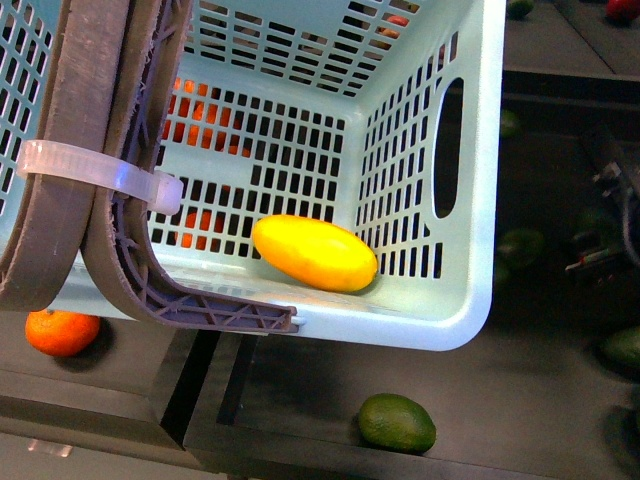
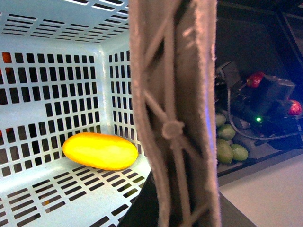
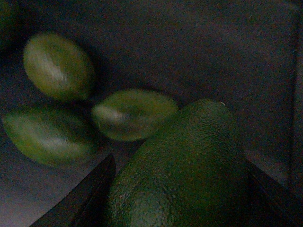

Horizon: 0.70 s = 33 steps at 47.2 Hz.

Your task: Pick mango and avocado into basket

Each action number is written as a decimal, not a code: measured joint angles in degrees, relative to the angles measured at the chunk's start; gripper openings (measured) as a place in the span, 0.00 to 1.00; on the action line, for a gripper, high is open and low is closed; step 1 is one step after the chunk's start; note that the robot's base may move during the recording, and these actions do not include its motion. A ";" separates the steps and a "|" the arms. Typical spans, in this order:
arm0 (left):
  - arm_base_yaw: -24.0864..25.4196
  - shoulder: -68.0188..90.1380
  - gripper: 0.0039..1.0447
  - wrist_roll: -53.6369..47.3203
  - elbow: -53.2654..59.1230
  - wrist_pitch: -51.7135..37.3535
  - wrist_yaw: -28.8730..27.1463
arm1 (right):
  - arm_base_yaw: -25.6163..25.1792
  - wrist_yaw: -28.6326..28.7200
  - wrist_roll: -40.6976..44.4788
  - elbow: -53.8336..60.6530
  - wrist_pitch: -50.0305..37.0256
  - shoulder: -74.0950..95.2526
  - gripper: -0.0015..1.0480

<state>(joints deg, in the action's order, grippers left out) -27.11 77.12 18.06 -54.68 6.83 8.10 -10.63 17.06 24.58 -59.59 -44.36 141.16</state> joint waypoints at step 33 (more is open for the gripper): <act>0.00 0.00 0.05 0.00 0.00 0.00 0.00 | 18.36 -0.72 -23.82 18.62 6.93 -50.93 0.62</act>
<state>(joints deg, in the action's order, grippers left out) -27.11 77.12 18.06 -54.68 6.83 8.10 7.73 16.34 0.75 -40.97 -37.43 90.24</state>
